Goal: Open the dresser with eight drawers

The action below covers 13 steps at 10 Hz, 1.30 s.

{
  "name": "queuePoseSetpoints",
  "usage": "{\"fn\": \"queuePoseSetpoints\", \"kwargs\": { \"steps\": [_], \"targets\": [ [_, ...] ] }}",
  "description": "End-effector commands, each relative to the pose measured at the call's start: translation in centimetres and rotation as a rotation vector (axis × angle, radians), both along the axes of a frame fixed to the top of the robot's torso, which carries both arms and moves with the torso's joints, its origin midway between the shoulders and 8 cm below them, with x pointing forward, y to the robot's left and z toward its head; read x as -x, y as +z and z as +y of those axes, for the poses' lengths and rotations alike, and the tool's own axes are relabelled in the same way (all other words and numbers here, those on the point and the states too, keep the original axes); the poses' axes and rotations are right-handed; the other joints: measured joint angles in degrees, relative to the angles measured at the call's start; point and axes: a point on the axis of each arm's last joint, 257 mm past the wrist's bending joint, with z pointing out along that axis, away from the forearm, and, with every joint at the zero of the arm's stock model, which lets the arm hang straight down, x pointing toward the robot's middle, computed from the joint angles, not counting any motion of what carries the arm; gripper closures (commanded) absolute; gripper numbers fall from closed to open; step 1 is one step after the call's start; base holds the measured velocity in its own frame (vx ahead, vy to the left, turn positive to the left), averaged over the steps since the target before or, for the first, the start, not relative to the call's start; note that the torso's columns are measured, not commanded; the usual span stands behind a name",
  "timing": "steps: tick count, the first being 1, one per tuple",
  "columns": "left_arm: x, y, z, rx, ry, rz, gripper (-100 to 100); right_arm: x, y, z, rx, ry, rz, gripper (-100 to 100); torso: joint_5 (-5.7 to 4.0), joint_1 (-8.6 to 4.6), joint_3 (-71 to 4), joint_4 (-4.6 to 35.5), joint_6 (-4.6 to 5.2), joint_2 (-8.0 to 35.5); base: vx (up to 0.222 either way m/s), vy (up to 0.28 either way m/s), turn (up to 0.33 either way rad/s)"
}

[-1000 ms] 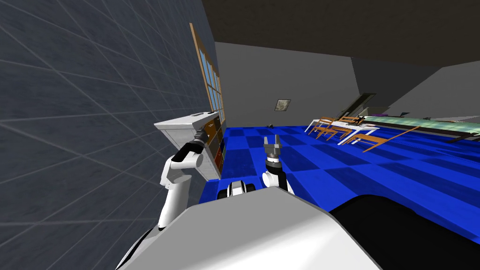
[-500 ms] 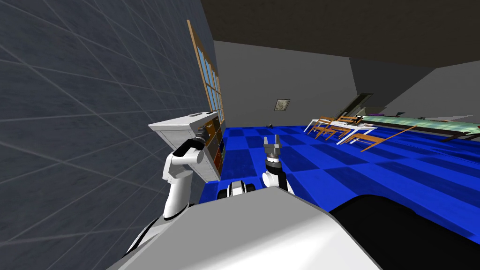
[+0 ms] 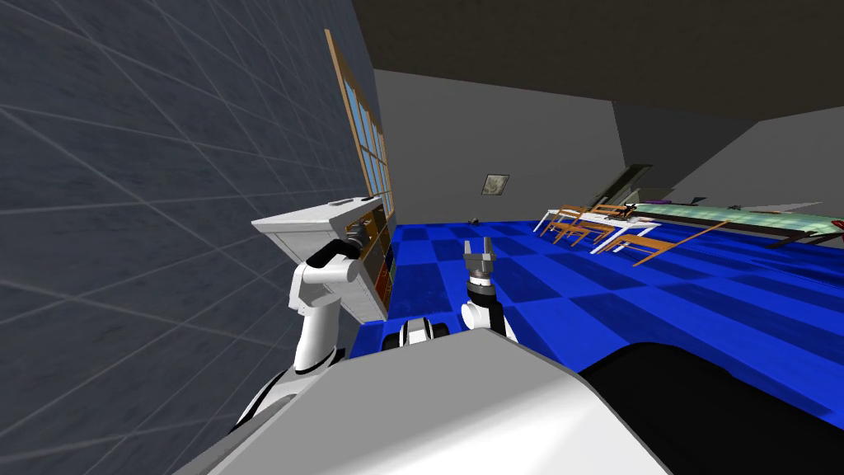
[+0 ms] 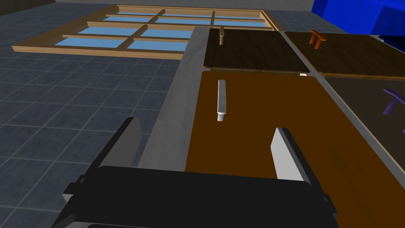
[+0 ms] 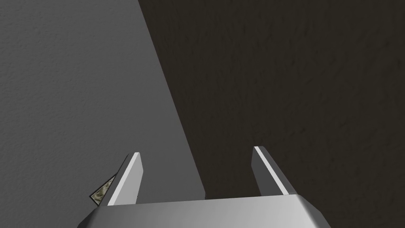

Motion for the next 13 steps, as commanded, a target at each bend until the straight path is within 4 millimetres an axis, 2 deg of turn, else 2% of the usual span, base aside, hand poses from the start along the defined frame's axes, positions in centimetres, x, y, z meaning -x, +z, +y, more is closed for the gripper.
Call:
{"fn": "queuePoseSetpoints", "kwargs": {
  "steps": [1,2,3,5,6,7,8,9,10,11,12,13],
  "targets": [
    [-0.4,0.2,-0.4,0.006,-0.001,0.037,-100,0.0,0.0,0.0,0.0,0.0,0.0,0,-0.01,0.0,-0.02,0.0,0.02,-0.05,0.046,0.013,-0.031],
    [-0.4,-0.1,-0.4,0.006,0.0,0.047,-100,0.0,0.0,0.0,0.0,0.0,0.0,0,0.0,0.01,-0.05,-0.02,0.0,-0.08,0.028,0.005,0.001],
    [-0.8,0.8,-0.9,0.011,-0.004,0.053,-100,0.0,0.0,0.0,0.0,0.0,0.0,0,0.0,0.0,-0.02,-0.01,0.0,-0.03,0.045,0.009,-0.026],
    [-0.7,0.0,-0.8,0.011,0.0,0.086,-100,0.0,0.0,0.0,0.0,0.0,0.0,0,0.0,0.02,-0.04,-0.02,0.0,-0.07,0.033,0.012,-0.01],
    [-1.1,0.8,-1.3,0.015,-0.004,0.094,-100,0.0,0.0,0.0,0.0,0.0,0.0,0,0.0,0.01,0.0,0.0,0.0,0.0,0.048,0.016,-0.026],
    [-1.0,0.2,-1.2,0.014,0.0,0.118,-100,0.0,0.0,0.0,0.0,0.0,0.0,0,-0.01,0.01,-0.04,-0.01,0.02,-0.08,0.049,0.022,-0.019],
    [-1.0,0.0,-1.2,0.014,0.0,0.124,-100,0.0,0.0,0.0,0.0,0.0,0.0,0,0.01,0.03,-0.05,-0.02,0.0,-0.08,0.019,0.011,0.001],
    [-1.3,0.7,-1.6,0.016,-0.002,0.137,-100,0.0,0.0,0.0,0.0,0.0,0.0,0,0.0,-0.01,0.0,0.0,0.0,0.0,0.036,0.014,-0.025],
    [-1.2,0.1,-1.5,0.016,0.001,0.162,-100,0.0,0.0,0.0,0.0,0.0,0.0,0,-0.01,-0.01,-0.02,0.0,0.02,-0.05,0.041,0.019,-0.019],
    [-1.5,1.1,-1.9,0.017,-0.003,0.162,-100,0.0,0.0,0.0,0.0,0.0,0.0,0,0.0,0.01,-0.04,-0.02,0.0,-0.07,0.056,0.035,-0.022],
    [-1.4,0.3,-1.8,0.016,0.001,0.192,-100,0.0,0.0,0.0,0.0,0.0,0.0,0,0.01,0.06,-0.07,-0.02,0.01,-0.12,0.051,0.029,-0.016],
    [-1.6,1.2,-2.2,0.017,-0.002,0.198,-100,0.0,0.0,0.0,0.0,0.0,0.0,0,0.01,0.02,-0.05,-0.03,0.0,-0.09,0.052,0.033,-0.024]
  ]
}}
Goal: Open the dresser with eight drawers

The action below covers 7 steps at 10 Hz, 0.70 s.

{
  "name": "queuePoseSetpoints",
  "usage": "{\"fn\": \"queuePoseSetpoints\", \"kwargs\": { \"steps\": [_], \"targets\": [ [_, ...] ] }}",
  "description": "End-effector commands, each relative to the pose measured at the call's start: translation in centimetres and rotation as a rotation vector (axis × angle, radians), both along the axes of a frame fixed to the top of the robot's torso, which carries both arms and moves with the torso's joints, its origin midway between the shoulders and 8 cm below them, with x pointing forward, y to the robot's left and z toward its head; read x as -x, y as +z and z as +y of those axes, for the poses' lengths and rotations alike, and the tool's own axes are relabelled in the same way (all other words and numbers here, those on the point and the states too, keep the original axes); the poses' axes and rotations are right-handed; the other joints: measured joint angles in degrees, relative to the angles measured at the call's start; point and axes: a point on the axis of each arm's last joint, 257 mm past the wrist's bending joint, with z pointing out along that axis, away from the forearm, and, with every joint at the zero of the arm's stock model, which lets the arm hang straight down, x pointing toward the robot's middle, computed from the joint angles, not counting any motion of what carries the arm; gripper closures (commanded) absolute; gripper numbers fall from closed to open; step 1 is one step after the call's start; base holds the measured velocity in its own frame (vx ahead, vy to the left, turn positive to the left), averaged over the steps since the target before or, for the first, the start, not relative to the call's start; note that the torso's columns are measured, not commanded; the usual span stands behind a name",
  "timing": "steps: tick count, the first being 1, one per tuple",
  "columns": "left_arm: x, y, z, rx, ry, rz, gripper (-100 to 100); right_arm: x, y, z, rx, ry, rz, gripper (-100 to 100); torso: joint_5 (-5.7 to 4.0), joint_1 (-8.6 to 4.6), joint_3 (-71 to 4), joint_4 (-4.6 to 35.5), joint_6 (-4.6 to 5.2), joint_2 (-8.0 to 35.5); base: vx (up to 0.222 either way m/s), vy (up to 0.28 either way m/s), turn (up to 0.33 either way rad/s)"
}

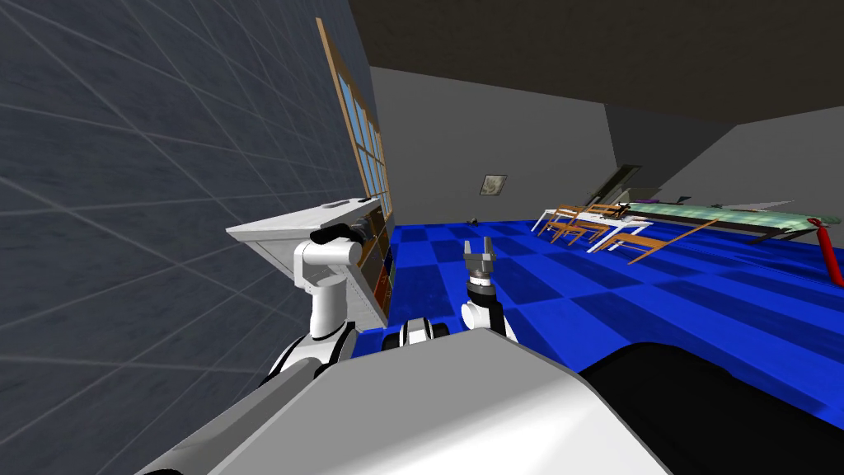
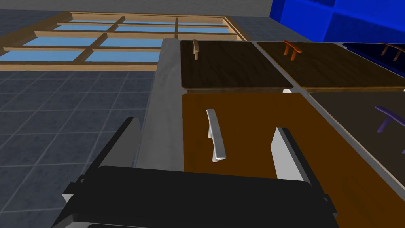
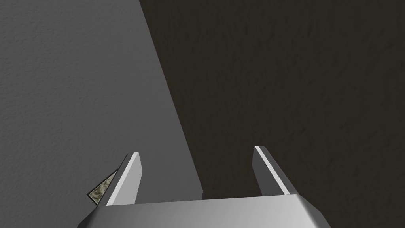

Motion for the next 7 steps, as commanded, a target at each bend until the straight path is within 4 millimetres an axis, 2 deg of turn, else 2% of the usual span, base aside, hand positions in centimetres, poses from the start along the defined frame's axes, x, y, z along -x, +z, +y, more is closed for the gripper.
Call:
{"fn": "queuePoseSetpoints", "kwargs": {
  "steps": [1,2,3,4,5,6,7],
  "targets": [
    [-0.15,-0.27,-0.3,-0.001,0.003,0.053,-100,0.0,0.0,0.0,0.0,0.0,0.0,0,-0.01,-0.01,0.01,0.01,0.01,0.01,0.043,0.028,-0.012],
    [-0.1,-0.48,-0.28,-0.001,0.004,0.061,-100,0.0,0.0,0.0,0.0,0.0,0.0,0,-0.01,-0.03,0.04,0.02,0.0,0.06,0.019,0.01,0.005],
    [-0.25,0.11,-0.59,-0.002,0.003,0.075,-100,0.0,0.0,0.0,0.0,0.0,0.0,0,-0.03,-0.08,0.08,0.04,0.0,0.13,0.032,0.016,-0.018],
    [-0.12,-0.42,-0.52,-0.003,0.005,0.096,-100,0.0,0.0,0.0,0.0,0.0,0.0,0,-0.03,-0.06,0.05,0.04,0.02,0.07,0.037,0.023,-0.014],
    [-0.28,0.33,-0.81,-0.004,0.004,0.102,-100,0.0,0.0,0.0,0.0,0.0,0.0,0,-0.01,-0.01,0.02,0.01,0.0,0.02,0.059,0.038,-0.015],
    [-0.09,-0.37,-0.72,-0.006,0.007,0.13,-100,0.0,0.0,0.0,0.0,0.0,0.0,0,0.0,0.05,-0.03,0.0,0.0,-0.06,0.045,0.033,-0.011],
    [-0.2,0.3,-0.96,-0.008,0.007,0.138,-100,0.0,0.0,0.0,0.0,0.0,0.0,0,0.0,0.01,0.0,0.0,0.0,0.0,0.035,0.041,-0.014]
  ]
}}
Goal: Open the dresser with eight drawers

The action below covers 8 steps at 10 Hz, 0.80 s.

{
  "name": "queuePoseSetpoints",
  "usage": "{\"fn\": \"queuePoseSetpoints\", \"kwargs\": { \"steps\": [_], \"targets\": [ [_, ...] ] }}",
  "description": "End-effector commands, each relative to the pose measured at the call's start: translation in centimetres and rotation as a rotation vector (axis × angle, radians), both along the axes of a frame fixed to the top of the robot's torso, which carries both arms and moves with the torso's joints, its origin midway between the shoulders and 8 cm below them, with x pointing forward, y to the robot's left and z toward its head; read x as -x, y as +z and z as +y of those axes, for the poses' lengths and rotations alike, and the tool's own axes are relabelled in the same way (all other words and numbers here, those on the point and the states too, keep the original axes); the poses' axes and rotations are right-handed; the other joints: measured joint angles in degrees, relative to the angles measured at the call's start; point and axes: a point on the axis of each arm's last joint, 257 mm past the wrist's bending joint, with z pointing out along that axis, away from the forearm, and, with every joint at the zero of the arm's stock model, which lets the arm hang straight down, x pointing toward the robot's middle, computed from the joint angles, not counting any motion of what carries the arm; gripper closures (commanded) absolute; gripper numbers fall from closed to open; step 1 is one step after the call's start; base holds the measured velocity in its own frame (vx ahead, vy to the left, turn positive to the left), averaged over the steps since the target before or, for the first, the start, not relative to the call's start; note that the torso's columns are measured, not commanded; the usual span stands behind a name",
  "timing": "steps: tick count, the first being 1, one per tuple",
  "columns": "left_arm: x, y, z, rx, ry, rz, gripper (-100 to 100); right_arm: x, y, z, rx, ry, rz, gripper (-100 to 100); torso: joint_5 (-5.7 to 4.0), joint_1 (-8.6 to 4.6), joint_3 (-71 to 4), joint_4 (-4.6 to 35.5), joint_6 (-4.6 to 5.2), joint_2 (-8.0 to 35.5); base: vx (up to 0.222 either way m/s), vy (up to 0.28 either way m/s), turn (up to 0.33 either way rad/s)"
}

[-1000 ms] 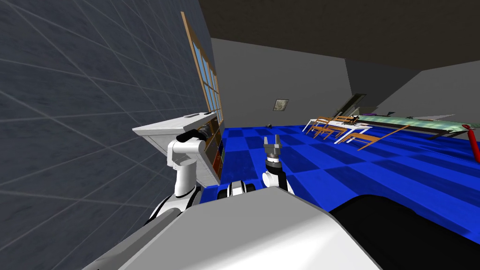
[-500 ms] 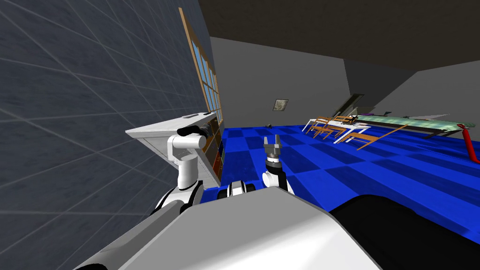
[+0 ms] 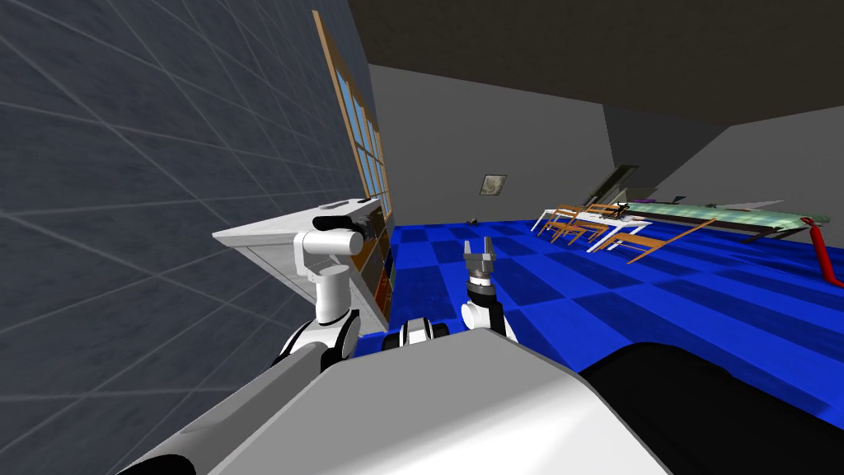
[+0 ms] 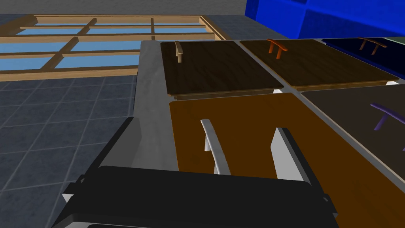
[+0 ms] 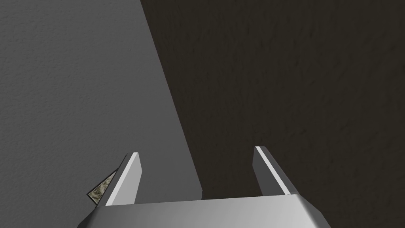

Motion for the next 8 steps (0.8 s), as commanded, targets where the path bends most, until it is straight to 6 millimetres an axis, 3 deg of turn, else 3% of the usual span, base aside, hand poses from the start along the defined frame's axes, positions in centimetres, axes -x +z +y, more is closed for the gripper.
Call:
{"fn": "queuePoseSetpoints", "kwargs": {
  "steps": [1,8],
  "targets": [
    [0.21,-0.31,-0.1,-0.004,0.004,0.051,-100,0.0,0.0,0.0,0.0,0.0,0.0,0,-0.01,0.0,0.04,0.03,0.01,0.05,0.032,0.036,-0.01],
    [0.86,-0.19,-0.35,-0.021,0.017,0.169,-100,0.0,0.0,0.0,0.0,0.0,0.0,0,-0.01,-0.03,0.03,0.02,0.0,0.04,0.035,0.032,-0.008]
  ]
}}
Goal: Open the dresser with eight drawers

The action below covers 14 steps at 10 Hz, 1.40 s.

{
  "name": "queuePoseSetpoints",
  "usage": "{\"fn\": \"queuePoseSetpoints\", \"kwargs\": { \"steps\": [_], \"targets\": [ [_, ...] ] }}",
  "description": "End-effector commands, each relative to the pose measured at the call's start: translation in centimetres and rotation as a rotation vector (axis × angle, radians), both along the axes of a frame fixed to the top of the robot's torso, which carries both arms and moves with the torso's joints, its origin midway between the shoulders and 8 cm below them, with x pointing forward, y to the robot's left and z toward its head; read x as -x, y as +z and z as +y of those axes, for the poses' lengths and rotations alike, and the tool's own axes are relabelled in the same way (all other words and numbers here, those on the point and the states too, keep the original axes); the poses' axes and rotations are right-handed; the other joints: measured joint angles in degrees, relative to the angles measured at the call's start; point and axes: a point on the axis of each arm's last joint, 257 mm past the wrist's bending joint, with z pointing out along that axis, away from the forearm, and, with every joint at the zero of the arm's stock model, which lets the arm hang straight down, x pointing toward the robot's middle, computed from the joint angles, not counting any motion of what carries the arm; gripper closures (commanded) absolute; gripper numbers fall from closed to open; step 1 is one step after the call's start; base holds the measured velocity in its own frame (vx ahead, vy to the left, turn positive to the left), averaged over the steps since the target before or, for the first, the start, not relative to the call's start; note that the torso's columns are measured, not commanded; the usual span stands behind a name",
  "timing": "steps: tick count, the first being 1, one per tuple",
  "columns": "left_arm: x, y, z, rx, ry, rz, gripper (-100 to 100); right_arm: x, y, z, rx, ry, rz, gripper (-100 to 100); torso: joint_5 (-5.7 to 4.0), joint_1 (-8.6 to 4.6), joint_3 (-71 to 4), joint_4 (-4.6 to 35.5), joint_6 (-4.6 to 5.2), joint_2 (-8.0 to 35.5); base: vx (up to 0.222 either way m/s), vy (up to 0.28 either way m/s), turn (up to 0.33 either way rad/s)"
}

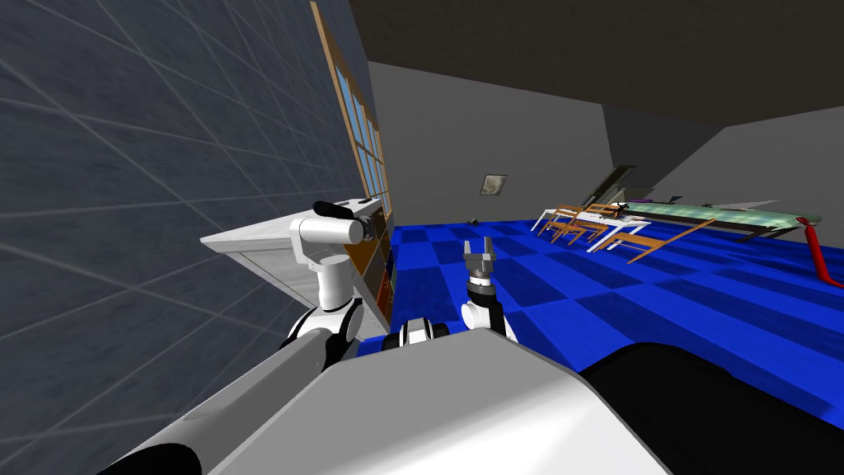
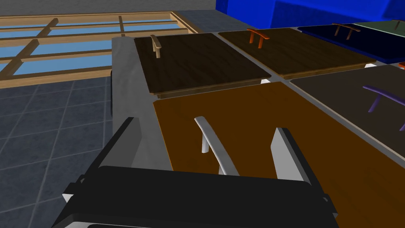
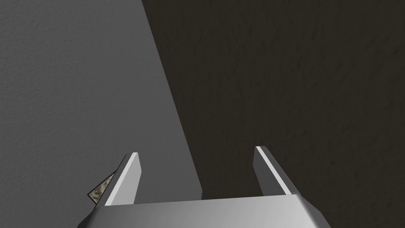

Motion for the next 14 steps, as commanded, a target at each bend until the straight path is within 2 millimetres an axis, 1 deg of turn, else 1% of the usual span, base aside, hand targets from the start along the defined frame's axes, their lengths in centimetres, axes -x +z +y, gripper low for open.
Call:
{"fn": "queuePoseSetpoints", "kwargs": {
  "steps": [1,5,13,14],
  "targets": [
    [0.3,-0.3,0.0,-0.005,0.005,0.044,-100,0.0,0.0,0.0,0.0,0.0,0.0,0,-0.01,0.01,0.01,0.01,0.0,0.01,0.024,0.031,-0.005],
    [1.1,-0.3,0.1,-0.016,0.015,0.118,-100,0.0,0.0,0.0,0.0,0.0,0.0,0,0.0,0.04,-0.03,0.01,-0.02,-0.03,0.025,0.031,-0.008],
    [3.5,-2.5,0.4,-0.028,0.035,0.279,-100,0.0,0.0,0.0,0.0,0.0,0.0,0,0.06,0.15,0.11,0.06,-0.09,0.15,0.0,0.003,-0.004],
    [3.2,-2.3,0.3,-0.028,0.031,0.265,-100,0.0,0.0,0.0,0.0,0.0,0.0,0,0.07,0.15,0.1,0.04,-0.09,0.13,0.0,0.0,0.0]
  ]
}}
